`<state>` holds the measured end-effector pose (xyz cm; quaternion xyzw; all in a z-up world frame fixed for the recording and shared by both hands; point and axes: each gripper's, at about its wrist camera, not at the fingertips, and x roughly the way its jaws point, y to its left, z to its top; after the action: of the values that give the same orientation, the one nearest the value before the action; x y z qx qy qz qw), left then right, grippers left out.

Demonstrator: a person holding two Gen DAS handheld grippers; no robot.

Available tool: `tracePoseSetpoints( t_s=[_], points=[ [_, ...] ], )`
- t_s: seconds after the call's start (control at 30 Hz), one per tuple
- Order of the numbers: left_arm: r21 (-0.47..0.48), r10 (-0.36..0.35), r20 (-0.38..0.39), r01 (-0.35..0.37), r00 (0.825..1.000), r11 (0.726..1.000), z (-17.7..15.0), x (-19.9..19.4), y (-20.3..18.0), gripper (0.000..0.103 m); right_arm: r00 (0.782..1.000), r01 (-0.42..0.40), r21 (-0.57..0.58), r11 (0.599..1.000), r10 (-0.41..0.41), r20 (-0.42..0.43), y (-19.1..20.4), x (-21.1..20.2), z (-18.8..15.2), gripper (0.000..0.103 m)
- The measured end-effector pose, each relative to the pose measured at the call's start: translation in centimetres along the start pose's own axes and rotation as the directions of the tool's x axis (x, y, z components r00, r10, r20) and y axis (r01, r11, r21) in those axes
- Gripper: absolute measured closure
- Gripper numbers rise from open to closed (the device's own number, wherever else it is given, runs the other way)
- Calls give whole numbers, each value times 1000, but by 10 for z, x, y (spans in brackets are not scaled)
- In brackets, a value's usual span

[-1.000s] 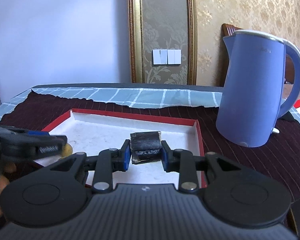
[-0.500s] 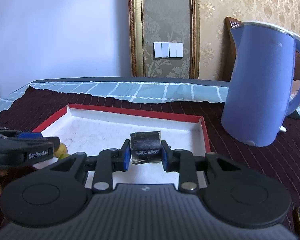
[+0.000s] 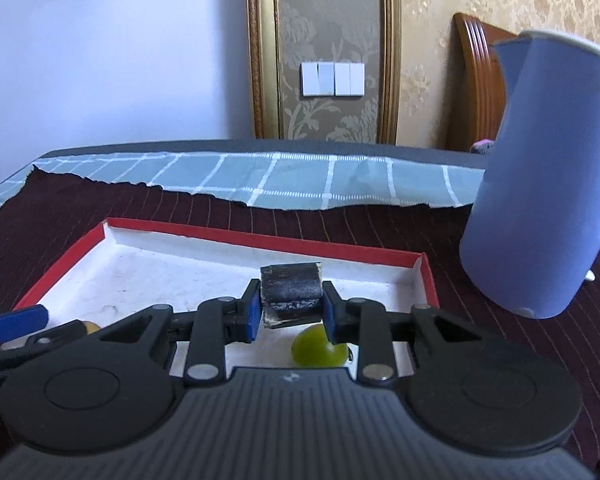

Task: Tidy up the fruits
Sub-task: 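Lower the dark cylindrical fruit into the tray and open the right gripper, then move the right gripper to the brown round fruit and grasp it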

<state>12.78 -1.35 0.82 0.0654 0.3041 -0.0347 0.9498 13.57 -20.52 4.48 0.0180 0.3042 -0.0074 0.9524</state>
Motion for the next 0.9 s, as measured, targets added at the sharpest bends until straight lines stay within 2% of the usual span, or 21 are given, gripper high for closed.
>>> tracePoseSetpoints(
  t_s=[0.27,0.33,0.4,0.47,0.53,0.6,0.67,0.77,0.8,0.83,0.9],
  points=[
    [2,-3,6,3,1000,1000,-1,-2,0,71,999,4,-7,1000,-4,-41,7,15,-1,74],
    [1,-2,4,2,1000,1000,-1,-3,0,71,999,2,-10,1000,-3,-51,8,16,-2,62],
    [-2,-4,4,4,1000,1000,-1,-4,1,71,999,11,-10,1000,-11,-34,8,12,-3,62],
    [-2,-2,6,2,1000,1000,-1,-5,0,70,1000,6,-3,1000,-6,-25,6,6,-3,52],
    [-6,-6,0,6,1000,1000,-2,-7,1,70,1000,13,13,1000,-13,-4,4,-5,-5,17],
    [-27,-15,-4,15,1000,1000,-4,-12,6,70,999,34,16,999,-35,24,3,-19,-8,0],
    [-55,-23,7,23,1000,998,-6,-20,14,70,996,72,-12,997,-72,47,6,-36,-16,0],
    [-90,-25,33,28,999,996,-14,-35,26,54,992,110,-15,994,-109,66,4,-63,-29,0],
    [-95,-23,43,27,999,995,-18,-40,29,46,991,110,5,994,-110,71,1,-73,-35,0],
    [-96,-21,55,26,998,995,-22,-46,32,38,992,103,20,994,-104,74,-2,-82,-41,0],
    [-95,-15,77,22,997,995,-32,-56,36,33,993,60,51,997,-64,98,-12,-100,-55,0]
  ],
)
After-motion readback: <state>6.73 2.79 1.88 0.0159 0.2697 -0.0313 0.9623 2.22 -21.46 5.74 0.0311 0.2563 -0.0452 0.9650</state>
